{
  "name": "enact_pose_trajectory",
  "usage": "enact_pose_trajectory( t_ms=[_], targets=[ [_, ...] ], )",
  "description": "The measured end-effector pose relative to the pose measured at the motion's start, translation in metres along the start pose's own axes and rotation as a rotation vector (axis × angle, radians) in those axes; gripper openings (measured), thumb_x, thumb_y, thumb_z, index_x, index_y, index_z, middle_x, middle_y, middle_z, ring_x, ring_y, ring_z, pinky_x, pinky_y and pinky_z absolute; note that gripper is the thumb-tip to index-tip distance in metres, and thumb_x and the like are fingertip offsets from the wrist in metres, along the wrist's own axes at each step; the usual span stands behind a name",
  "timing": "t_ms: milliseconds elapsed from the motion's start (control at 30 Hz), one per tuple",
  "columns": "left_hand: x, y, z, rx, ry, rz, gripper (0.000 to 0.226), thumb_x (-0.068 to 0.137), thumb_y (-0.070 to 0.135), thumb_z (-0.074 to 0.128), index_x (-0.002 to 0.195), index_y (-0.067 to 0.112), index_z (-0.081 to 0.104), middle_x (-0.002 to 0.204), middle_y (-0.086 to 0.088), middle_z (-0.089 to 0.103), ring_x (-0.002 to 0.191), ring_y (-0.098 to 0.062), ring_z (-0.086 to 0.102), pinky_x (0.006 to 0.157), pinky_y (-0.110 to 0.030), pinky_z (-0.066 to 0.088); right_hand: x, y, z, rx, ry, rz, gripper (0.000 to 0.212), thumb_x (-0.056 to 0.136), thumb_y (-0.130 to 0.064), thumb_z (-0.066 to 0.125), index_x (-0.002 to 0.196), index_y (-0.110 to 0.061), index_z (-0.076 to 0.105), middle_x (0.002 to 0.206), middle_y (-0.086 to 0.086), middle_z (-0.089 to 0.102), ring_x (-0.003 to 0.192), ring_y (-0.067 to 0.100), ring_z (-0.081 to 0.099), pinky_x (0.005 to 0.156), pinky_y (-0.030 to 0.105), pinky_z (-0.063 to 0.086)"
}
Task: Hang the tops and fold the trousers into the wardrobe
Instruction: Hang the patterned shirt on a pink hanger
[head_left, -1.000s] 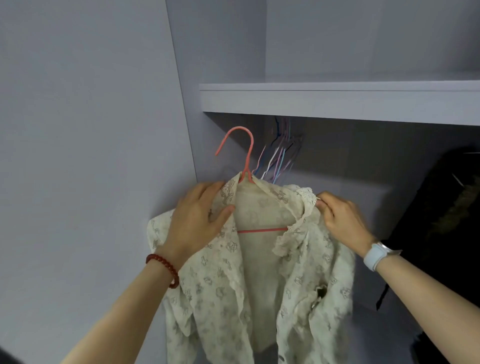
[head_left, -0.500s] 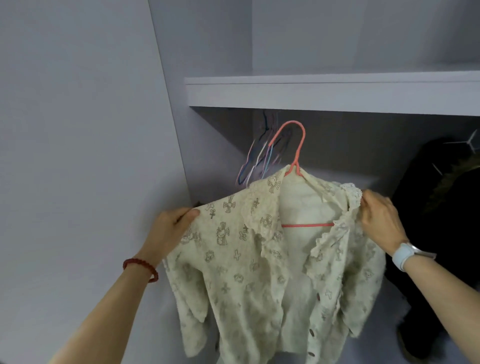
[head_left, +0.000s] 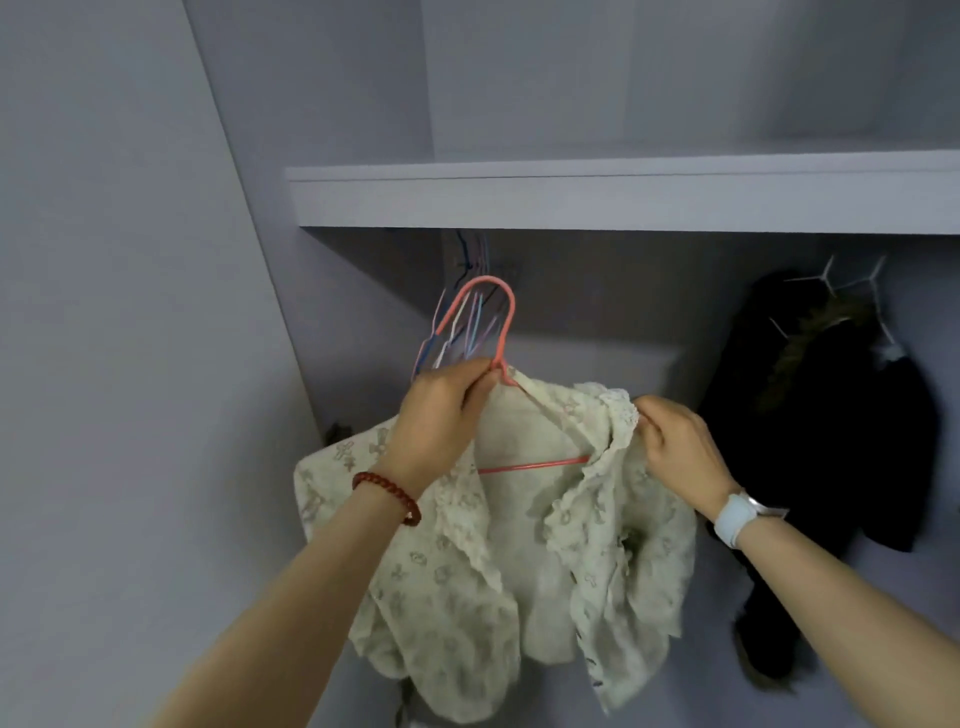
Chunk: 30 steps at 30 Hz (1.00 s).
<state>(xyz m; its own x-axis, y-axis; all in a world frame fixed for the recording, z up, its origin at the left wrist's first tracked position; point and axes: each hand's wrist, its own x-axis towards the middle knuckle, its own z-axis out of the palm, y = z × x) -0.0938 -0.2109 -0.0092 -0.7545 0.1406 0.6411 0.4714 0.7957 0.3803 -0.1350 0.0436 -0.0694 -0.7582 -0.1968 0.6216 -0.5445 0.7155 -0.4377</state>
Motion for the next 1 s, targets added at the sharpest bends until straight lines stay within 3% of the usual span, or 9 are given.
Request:
enact_pose_trajectory(
  t_ms=[133,200,300,433,500,633,767,900,1000],
  targets=[
    [-0.005,-0.003,0.011,-0.074,0.055,-0.047,0.025,0.091,0.026,0.05,0.092,0.015,0.072,0.078,-0.003,0.07,0.07,-0.027,0.063,0.061,-0.028,0.044,0.006,0.009,-0.013,0.133,-0.202,0.167,0.025,0.095,-0.012,0.048,0.075,-0.001,0.06,0.07,0.021,0.06,0.065,0.032,0.054,0.065,0.04,0.043],
    [-0.008,-0.001,0.017,-0.084,0.008,-0.055,0.033,0.089,0.033,0.044,0.091,0.014,0.07,0.082,-0.002,0.071,0.075,-0.026,0.064,0.066,-0.03,0.046,0.015,0.003,-0.023,0.18,-0.202,0.184,0.026,0.095,-0.011,0.049,0.072,-0.005,0.059,0.071,0.02,0.061,0.065,0.023,0.051,0.066,0.035,0.042],
    [-0.009,-0.002,0.022,-0.16,-0.06,-0.013,0.041,0.088,0.042,0.038,0.089,0.013,0.067,0.081,0.003,0.068,0.077,-0.021,0.063,0.068,-0.03,0.046,0.03,-0.006,-0.039,0.294,-0.166,0.218,0.022,0.094,-0.013,0.051,0.076,-0.012,0.064,0.071,0.003,0.062,0.067,0.006,0.051,0.066,0.019,0.041],
    [-0.001,-0.008,0.014,-0.281,0.041,-0.136,0.03,0.086,0.031,0.043,0.088,0.011,0.066,0.073,0.007,0.06,0.069,-0.012,0.055,0.067,-0.029,0.042,0.021,0.005,-0.043,0.346,-0.144,0.329,0.031,0.093,-0.016,0.053,0.063,-0.012,0.057,0.061,-0.001,0.05,0.056,0.005,0.043,0.055,0.015,0.034],
    [0.001,-0.013,0.011,-0.247,0.048,-0.188,0.031,0.088,0.031,0.043,0.09,0.01,0.066,0.076,0.0,0.063,0.071,-0.017,0.056,0.068,-0.031,0.042,0.007,0.016,-0.038,0.369,-0.071,0.415,0.028,0.097,-0.015,0.046,0.072,-0.016,0.059,0.07,-0.001,0.057,0.064,0.006,0.051,0.06,0.01,0.04],
    [0.004,-0.022,0.007,-0.209,0.091,-0.305,0.018,0.096,0.016,0.046,0.089,0.011,0.062,0.074,0.0,0.06,0.071,-0.02,0.054,0.065,-0.031,0.041,-0.029,0.023,-0.015,0.504,-0.07,0.555,0.023,0.098,-0.028,0.04,0.087,-0.019,0.058,0.085,0.001,0.063,0.081,0.016,0.06,0.081,0.03,0.048],
    [0.006,-0.023,0.005,-0.192,0.138,-0.35,0.019,0.097,0.017,0.043,0.083,0.021,0.055,0.065,0.008,0.052,0.062,-0.008,0.047,0.057,-0.019,0.036,-0.05,0.026,0.013,0.32,-0.242,0.553,0.024,0.097,-0.026,0.045,0.11,-0.01,0.057,0.104,0.007,0.066,0.097,0.02,0.062,0.088,0.041,0.049],
    [0.004,-0.025,-0.001,-0.176,0.14,-0.348,0.019,0.097,0.017,0.043,0.086,0.019,0.058,0.069,0.007,0.055,0.065,-0.009,0.048,0.061,-0.019,0.038,-0.03,0.028,0.009,0.166,0.038,0.743,0.03,0.092,-0.007,0.047,0.121,-0.003,0.052,0.12,0.022,0.055,0.11,0.037,0.053,0.096,0.045,0.042],
    [0.004,-0.02,0.003,-0.189,0.144,-0.353,0.02,0.097,0.017,0.044,0.09,0.015,0.062,0.071,0.003,0.058,0.067,-0.012,0.051,0.062,-0.028,0.039,-0.017,-0.012,0.005,0.124,0.313,0.572,0.031,0.088,-0.013,0.057,0.116,-0.003,0.053,0.111,0.012,0.051,0.106,0.03,0.051,0.096,0.04,0.041]
  ],
)
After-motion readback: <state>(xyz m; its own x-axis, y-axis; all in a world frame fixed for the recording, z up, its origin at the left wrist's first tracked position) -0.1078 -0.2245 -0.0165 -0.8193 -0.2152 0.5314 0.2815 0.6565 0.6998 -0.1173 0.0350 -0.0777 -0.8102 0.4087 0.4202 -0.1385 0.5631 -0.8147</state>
